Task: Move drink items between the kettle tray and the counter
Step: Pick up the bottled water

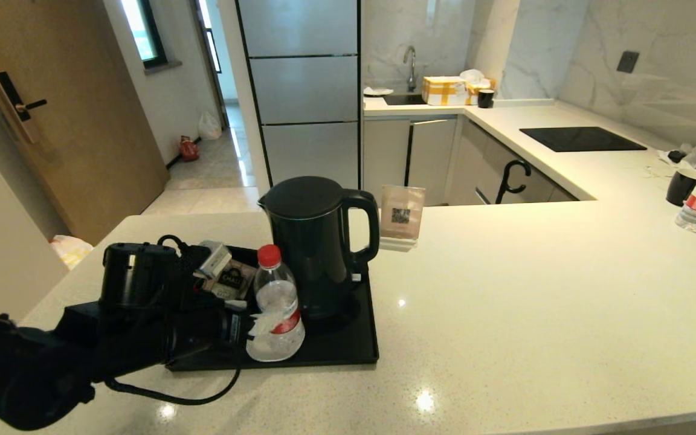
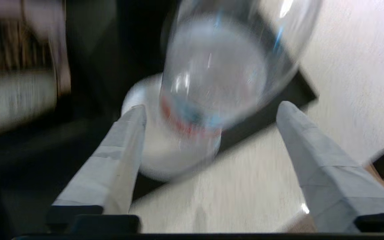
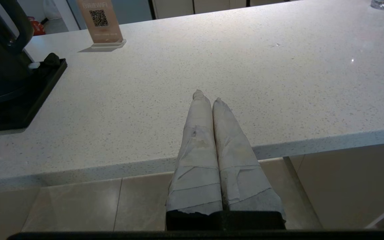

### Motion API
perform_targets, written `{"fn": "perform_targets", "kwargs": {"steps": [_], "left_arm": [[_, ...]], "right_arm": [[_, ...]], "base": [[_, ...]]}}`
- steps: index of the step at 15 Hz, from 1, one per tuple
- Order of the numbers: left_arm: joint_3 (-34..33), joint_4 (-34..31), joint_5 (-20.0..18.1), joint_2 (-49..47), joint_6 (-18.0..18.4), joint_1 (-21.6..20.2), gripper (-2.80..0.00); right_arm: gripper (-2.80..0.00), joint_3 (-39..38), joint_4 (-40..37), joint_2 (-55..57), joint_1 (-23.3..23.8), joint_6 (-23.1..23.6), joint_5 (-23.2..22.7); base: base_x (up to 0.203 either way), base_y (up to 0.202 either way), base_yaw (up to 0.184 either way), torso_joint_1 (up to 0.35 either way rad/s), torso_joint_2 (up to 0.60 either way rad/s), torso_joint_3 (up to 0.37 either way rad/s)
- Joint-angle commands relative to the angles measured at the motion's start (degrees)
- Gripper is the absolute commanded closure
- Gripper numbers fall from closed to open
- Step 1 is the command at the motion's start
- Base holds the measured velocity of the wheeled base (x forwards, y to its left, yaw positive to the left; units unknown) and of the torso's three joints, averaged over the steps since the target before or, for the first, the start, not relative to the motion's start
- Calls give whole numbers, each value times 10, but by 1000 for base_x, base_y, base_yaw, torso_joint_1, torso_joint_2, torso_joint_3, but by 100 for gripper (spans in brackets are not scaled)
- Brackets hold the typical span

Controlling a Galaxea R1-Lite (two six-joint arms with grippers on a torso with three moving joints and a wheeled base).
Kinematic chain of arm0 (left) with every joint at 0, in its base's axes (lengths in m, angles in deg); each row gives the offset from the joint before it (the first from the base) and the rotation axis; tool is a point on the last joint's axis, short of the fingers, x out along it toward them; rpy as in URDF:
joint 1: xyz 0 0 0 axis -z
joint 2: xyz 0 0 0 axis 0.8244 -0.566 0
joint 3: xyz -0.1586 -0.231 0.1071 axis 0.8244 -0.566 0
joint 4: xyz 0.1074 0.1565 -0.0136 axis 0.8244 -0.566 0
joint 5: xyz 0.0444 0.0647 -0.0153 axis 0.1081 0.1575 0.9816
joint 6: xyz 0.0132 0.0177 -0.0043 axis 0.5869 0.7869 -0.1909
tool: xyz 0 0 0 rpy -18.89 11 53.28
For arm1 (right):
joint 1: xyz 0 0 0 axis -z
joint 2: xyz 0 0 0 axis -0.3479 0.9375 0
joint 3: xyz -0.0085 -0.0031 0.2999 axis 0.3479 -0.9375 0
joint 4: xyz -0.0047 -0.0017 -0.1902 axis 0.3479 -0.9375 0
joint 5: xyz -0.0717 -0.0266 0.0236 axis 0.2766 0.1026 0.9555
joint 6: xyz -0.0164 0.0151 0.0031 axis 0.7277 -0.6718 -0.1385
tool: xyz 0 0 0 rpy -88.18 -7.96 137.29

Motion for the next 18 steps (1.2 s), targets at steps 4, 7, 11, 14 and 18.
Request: {"fn": "perform_targets", "kwargs": {"steps": [4,7,11,14,18], "left_arm": [[-4,148,5,-63,4,30,-280],[-2,151,10,-66,6,34,-280],[2,153,31,-80,8,48,0],[-3,161,32,-83,8,47,0],[-6,164,32,-80,8,47,0]], "right_arm": [[0,0,-1,0,0,1,0],[0,0,-1,0,0,0,0],[0,0,0,0,0,0,0],[0,0,0,0,0,1,0],[0,0,0,0,0,0,0]], "base": [[0,0,0,0,0,0],[0,0,0,0,0,0],[0,0,0,0,0,0],[0,0,0,0,0,0],[0,0,0,0,0,0]]}}
